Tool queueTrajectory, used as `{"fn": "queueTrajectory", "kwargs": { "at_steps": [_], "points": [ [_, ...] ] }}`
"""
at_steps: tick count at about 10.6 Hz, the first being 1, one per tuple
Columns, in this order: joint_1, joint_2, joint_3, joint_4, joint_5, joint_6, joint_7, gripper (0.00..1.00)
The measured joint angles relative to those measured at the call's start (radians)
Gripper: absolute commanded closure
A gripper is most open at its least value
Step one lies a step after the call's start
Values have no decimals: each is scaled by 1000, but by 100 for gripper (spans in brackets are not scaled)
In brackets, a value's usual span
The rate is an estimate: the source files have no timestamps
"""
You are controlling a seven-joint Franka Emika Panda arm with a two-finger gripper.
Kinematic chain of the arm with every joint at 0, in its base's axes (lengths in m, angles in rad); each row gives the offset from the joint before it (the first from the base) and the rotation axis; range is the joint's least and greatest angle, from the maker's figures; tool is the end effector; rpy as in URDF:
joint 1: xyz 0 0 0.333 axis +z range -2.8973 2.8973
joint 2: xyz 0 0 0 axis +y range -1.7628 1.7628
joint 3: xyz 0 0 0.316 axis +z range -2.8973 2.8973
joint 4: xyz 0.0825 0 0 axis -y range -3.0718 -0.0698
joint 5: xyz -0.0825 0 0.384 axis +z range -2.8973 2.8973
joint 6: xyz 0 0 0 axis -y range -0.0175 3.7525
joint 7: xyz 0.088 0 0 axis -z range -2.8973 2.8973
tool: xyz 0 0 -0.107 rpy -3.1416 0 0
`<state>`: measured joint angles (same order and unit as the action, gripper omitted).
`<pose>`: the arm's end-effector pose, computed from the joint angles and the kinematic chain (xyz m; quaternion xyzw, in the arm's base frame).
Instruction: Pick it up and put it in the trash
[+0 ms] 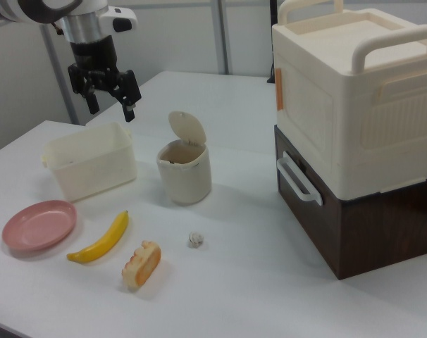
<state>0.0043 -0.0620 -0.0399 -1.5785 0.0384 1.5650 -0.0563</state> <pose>0.5346 -0.0157 0.6542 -0.9994 -0.0109 -0.0251 0.0193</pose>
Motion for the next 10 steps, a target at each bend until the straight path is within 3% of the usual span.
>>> {"fn": "queueTrajectory", "kwargs": {
  "at_steps": [10],
  "points": [
    [-28, 32, -3, -1, -46, 0, 0, 0]
  ]
}}
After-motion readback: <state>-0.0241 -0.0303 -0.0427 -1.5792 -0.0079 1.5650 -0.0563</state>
